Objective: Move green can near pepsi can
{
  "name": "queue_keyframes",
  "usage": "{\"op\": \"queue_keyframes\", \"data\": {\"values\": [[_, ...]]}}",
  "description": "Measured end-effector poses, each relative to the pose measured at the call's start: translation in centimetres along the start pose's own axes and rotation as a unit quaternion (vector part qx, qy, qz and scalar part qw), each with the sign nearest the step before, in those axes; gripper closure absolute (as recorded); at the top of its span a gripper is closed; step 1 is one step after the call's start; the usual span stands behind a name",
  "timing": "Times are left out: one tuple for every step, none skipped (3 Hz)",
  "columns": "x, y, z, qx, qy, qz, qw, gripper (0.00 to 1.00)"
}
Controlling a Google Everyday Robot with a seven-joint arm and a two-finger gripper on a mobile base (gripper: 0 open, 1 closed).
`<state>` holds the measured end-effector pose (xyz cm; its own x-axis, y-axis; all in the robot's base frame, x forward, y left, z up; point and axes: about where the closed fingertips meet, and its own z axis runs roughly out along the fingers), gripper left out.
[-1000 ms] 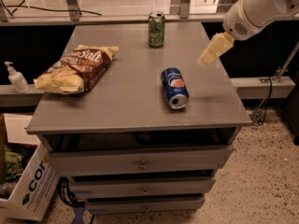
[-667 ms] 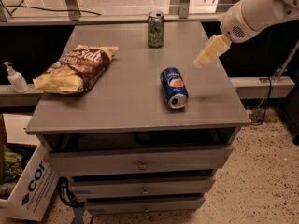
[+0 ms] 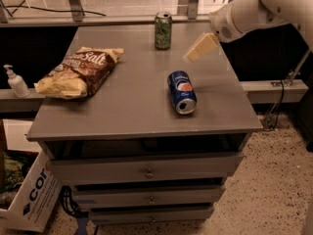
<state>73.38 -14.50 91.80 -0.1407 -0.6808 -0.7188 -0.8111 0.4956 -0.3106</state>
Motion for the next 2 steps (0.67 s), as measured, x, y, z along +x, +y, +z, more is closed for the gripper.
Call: {"op": "queue_keyframes", "data": {"values": [[-0.6, -2.4, 3.0, 0.018, -0.025, 0.026, 0.9992, 0.0], [-0.7, -4.6, 6.1, 0.036, -0.04, 0.064, 0.9965, 0.0]]}}
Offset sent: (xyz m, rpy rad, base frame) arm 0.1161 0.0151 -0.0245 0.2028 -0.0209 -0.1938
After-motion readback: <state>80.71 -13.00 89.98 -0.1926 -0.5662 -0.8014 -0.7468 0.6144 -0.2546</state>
